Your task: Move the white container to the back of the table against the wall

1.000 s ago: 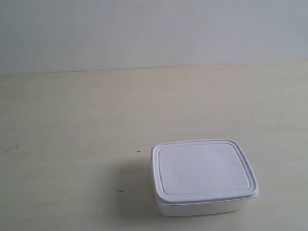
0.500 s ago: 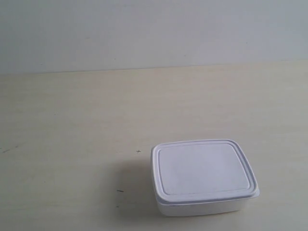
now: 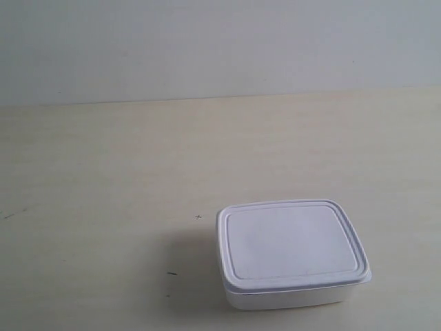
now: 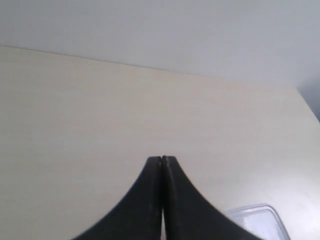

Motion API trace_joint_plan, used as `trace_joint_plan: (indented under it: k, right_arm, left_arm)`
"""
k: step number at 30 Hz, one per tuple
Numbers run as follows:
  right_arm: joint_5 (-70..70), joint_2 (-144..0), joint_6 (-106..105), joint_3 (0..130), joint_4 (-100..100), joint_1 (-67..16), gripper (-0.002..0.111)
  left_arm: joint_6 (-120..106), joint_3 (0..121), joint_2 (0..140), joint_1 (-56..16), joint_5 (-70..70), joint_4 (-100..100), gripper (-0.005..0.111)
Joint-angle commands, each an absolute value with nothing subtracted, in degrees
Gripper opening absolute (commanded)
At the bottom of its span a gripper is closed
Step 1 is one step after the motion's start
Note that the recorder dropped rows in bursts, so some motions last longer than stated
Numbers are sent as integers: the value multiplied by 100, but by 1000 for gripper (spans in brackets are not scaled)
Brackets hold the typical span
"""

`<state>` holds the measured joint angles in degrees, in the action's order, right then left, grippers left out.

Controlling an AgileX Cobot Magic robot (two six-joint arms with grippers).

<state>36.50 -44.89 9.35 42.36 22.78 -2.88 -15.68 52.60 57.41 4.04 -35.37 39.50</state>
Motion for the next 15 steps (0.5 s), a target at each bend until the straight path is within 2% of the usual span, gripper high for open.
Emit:
trace_joint_plan:
  k: [1,7,15]
  right_arm:
    - [4436,-5670,565,5215,2023,-267,0]
    - [5309,-6589,173,5695,2083,-267,0]
    - [6132,-6932,-455,5695,2619,-267,0]
  left_arm:
    - [-1914,5390,6309,-59,-3550,4466,0]
    - [-1656,5253,6777,-1101,-3372,4476,0]
    - [-1217,5253,7325,-2643,-2964,4476,0]
